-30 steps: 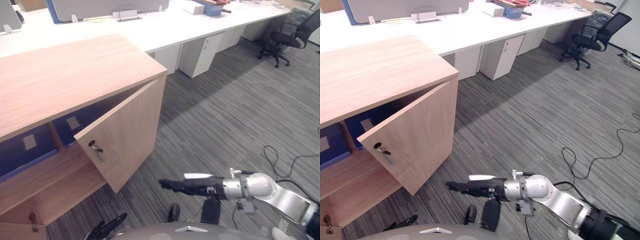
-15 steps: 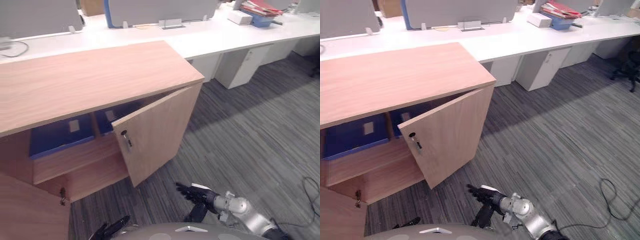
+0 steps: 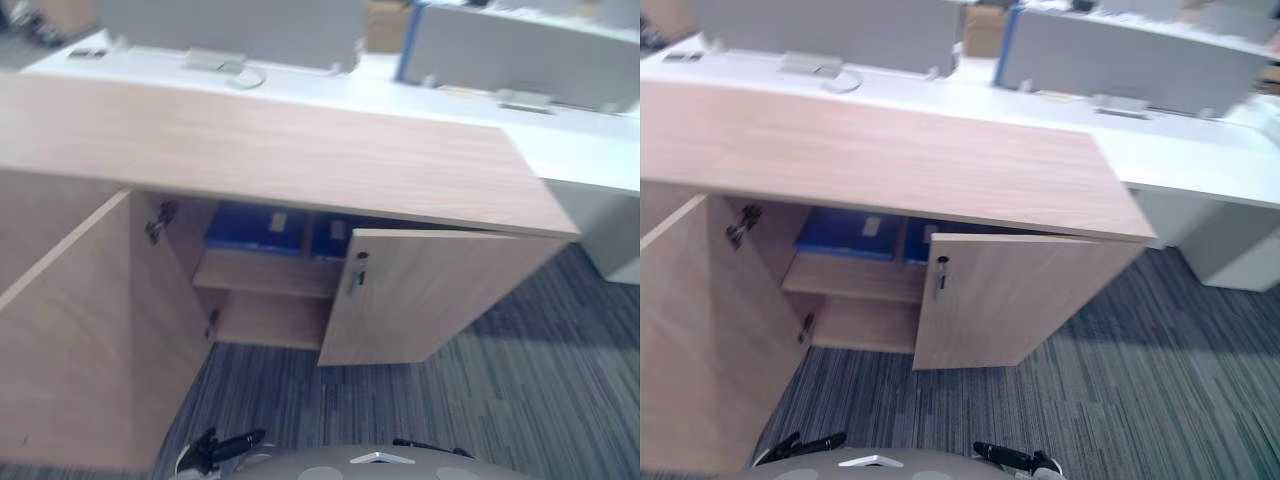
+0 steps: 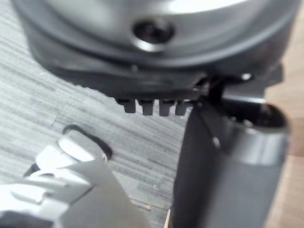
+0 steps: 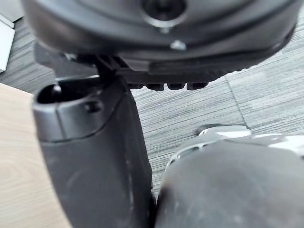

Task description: Walk over to the cabinet, pick up the folder, carry it to the office cabinet, place the folder inside the office cabinet, then close the office cabinet door

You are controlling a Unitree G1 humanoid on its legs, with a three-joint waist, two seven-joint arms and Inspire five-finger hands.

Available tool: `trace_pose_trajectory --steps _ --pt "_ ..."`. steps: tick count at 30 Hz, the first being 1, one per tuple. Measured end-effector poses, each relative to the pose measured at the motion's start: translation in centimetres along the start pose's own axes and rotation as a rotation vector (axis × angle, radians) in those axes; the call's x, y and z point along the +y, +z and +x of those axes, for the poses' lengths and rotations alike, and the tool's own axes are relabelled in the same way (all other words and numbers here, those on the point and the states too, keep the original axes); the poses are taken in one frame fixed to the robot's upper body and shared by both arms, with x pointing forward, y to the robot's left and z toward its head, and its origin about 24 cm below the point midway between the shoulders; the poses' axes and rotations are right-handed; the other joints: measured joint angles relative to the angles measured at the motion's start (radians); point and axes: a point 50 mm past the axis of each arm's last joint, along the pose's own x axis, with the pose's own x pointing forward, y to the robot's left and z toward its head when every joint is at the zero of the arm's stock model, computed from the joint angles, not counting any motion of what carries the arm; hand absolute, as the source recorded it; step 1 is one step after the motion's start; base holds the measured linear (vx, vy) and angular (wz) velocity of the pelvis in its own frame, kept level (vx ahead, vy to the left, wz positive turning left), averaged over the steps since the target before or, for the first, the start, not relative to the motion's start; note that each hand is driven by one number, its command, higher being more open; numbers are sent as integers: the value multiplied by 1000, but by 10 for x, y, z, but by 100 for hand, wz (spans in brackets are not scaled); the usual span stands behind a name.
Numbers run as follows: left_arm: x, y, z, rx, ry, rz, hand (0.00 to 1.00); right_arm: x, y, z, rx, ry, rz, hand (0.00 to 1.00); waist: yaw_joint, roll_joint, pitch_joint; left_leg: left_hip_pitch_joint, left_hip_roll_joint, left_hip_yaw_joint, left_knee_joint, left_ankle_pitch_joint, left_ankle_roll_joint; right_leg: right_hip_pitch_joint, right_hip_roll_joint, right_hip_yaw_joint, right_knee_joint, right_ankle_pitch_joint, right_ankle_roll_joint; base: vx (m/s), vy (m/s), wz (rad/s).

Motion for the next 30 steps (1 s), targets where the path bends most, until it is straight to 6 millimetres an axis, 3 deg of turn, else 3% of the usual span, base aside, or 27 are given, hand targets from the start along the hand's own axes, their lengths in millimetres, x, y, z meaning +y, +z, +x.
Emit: trace_pose_trajectory --steps 1,3,6,10,15,18,19,21,22,24,25,27,30 --pt "-2 0 0 -2 14 -26 100 -1 -2 0 1 -1 31 100 2 -8 -4 -2 -9 -21 -3 3 -9 30 -4 -8 -25 -15 31 65 -162 66" --pt "-5 -4 0 8 35 -87 100 -4 -4 -1 4 -5 50 100 3 10 -3 0 4 -39 -8 6 -25 63 6 -47 -60 -18 39 52 -147 44" --pt "-3 -10 -1 27 56 -141 100 -1 -4 -1 -10 4 56 100 4 8 -6 12 36 -41 -52 19 -52 91 32 -61 -124 -11 51 20 -104 2" --pt "2 -16 -2 47 75 -182 100 2 -9 -2 1 20 67 100 -1 -6 -13 14 55 -66 -82 37 -78 115 52 -97 -180 -10 53 -29 -101 8" --pt "1 -15 -1 43 72 -249 100 1 -13 -2 10 22 83 100 -4 -10 -10 -10 56 -167 -116 84 -109 138 66 -182 -208 -15 57 -64 -60 53" --pt "2 -12 -1 31 75 -308 100 4 -10 -2 -1 31 82 100 -1 -21 5 -45 37 -230 -96 91 -124 148 63 -259 -198 -55 61 -121 -40 81" --pt "1 -10 -1 17 73 -337 100 4 -9 -2 -5 30 80 100 -3 -13 20 -75 29 -235 -57 87 -128 143 63 -303 -176 -72 57 -219 -2 101" --pt "2 -9 -1 10 84 -387 100 2 -10 -2 -4 24 88 100 -6 -14 33 -151 51 -121 51 77 -107 146 60 -373 -151 -89 52 -190 36 103" --pt "1 -11 -1 17 89 -424 100 0 -10 -2 -3 15 106 100 -3 -10 35 -192 87 23 129 59 -79 147 51 -397 -138 -93 51 -62 68 60" --pt "0 -13 -2 21 98 -471 100 -3 -8 -1 -7 5 141 100 -4 -3 38 -196 123 202 177 20 -54 147 29 -410 -117 -99 60 -11 163 32" --pt "0 -13 -2 19 100 -475 100 -4 -7 -1 -3 -2 170 100 -5 6 39 -194 128 252 162 23 -58 146 11 -411 -103 -105 71 -4 225 12" --pt "0 -14 -2 20 103 -472 100 -2 -9 -1 18 9 196 100 -2 -4 43 -175 94 293 104 33 -44 142 -20 -395 -114 -103 77 2 158 1" --pt "9 -8 -2 0 125 -449 100 -3 -12 -1 26 11 234 100 -28 -1 42 -169 69 383 31 35 -34 165 -42 -390 -193 -102 76 87 105 39"
